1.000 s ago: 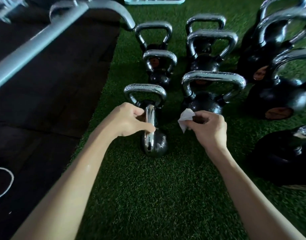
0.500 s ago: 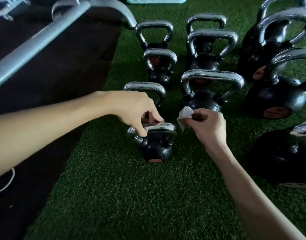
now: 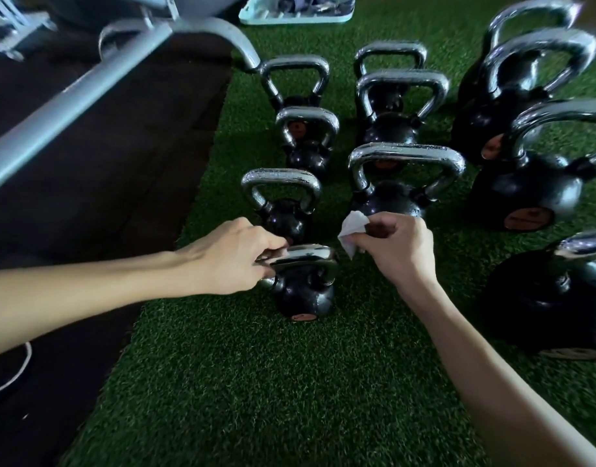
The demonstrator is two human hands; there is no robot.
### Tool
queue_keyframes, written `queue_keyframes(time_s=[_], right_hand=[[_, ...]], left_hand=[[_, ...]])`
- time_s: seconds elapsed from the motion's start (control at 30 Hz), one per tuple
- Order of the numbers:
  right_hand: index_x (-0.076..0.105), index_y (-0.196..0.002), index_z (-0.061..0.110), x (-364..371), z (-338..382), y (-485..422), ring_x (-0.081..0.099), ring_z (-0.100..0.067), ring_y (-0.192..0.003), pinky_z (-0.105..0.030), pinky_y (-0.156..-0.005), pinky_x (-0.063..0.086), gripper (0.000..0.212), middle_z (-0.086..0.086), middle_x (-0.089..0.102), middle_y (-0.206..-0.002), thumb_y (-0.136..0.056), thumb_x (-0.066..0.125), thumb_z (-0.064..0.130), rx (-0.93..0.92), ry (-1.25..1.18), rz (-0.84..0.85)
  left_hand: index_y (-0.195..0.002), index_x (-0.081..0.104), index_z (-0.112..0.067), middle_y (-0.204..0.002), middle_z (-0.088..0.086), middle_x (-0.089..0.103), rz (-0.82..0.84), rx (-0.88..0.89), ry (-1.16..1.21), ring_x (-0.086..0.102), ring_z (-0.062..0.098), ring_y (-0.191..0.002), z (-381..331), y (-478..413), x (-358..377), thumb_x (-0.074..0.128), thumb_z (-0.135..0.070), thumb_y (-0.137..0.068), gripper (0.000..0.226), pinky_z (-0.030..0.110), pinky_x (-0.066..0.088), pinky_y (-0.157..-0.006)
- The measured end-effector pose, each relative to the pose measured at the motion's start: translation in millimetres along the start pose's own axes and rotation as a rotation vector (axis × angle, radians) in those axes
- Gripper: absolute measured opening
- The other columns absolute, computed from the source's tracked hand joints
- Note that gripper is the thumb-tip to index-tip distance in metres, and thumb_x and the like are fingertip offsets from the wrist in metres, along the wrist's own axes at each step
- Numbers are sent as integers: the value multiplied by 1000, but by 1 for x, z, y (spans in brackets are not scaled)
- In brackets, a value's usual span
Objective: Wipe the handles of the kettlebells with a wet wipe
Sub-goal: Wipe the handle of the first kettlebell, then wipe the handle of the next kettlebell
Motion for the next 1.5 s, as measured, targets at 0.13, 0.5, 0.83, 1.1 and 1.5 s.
queue_keyframes(time_s=[0.13,0.5,0.83,1.1,1.5], right_hand=[[78,-73,34,1,2,1,57,1,-55,-17,-48,43,15,16,70,-64,-65,91,30,-17,16,13],[78,-76,31,6,1,3,62,-3,-58,-18,-48,44,17,12,71,-66,-65,91,36,6,37,53],[78,-84,32,3,47,-34,65,4,-73,-11,-57,44,15,18,72,-75,-73,88,36,-207,11,102],[75,-79,24,25,114,-99,65,-14,-67,-34,-60,54,13,5,70,-69,-75,81,34,-429,279,282],[77,-94,40,85,129,-140,64,-1,-71,-28,-66,55,24,15,72,-75,-77,74,24,-352,421,463]], left_hand=[[-109,70,-32,-57,-9,57,12,27,-56,56,0,-52,5,14,2,73,-24,-92,19,17,38,-46],[-120,69,-50,-48,-25,53,22,-24,-150,55,-10,-50,16,21,-15,79,-54,-82,40,18,36,-52],[-117,69,-53,-76,-12,75,105,0,32,66,12,-62,41,-51,-89,81,-54,-78,40,22,47,-57],[-117,71,-38,-52,-56,40,136,-176,-169,53,-20,-54,48,-96,-156,85,-40,-79,40,12,37,-55],[-102,77,-43,-108,-19,73,140,-127,83,58,-15,-71,118,-138,-92,90,-59,-62,45,6,40,-60]])
Point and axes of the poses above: each hand's wrist, its own y-axis away from the middle knuckle, its own x-axis out of the palm, z = x × y, the point moved 3 cm from there along -y, towards the middle knuckle
